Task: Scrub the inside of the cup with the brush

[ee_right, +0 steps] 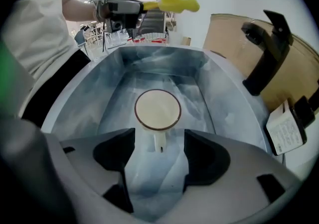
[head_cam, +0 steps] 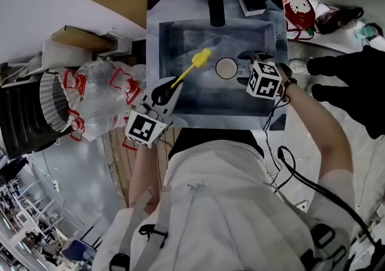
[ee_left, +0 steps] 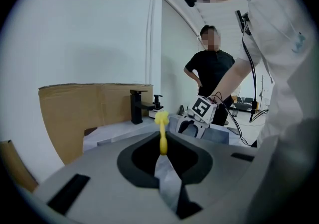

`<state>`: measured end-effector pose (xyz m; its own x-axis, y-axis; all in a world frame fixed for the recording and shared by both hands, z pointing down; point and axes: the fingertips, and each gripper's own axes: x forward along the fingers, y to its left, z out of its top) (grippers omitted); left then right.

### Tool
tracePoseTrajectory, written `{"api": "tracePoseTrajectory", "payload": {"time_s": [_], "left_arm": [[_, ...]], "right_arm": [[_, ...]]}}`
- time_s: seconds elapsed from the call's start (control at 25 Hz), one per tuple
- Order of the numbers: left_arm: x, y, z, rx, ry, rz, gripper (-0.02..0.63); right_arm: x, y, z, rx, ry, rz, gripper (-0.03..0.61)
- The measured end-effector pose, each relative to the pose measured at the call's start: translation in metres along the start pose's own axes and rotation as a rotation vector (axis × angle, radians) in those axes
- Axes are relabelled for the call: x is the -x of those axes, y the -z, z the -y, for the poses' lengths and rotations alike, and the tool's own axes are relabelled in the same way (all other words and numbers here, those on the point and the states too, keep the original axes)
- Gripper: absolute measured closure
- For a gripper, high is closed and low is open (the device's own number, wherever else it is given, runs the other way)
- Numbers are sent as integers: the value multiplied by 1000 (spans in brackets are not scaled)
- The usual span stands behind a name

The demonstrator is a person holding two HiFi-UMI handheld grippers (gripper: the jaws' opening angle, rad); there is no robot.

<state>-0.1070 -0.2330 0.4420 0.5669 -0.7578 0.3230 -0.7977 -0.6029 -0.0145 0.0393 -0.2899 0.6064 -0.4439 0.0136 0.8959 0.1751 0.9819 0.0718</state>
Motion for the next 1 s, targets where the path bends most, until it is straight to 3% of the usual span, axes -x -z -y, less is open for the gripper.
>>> {"api": "tracePoseTrajectory", "payload": {"time_s": [0.32,0.4,0.6,0.72,1.0], "left_arm": [[-4,7,-8,15,34,-28,575],[-4,10,-10,15,40,-25,575],[3,15,-12,16,55,-12,575],[6,22,-13,40,63,-30,575],[5,27,-8,17,115,-47,575]], "right_arm": [[-21,9,-5,52,-68,-108,285],[-25,11,-5,61,-71,-133,390],[-31,14,-5,34,-76,-164,440],[-33,15,-5,24,-66,-169,502],[-33,13,-5,-18,-52,-179,508]]}}
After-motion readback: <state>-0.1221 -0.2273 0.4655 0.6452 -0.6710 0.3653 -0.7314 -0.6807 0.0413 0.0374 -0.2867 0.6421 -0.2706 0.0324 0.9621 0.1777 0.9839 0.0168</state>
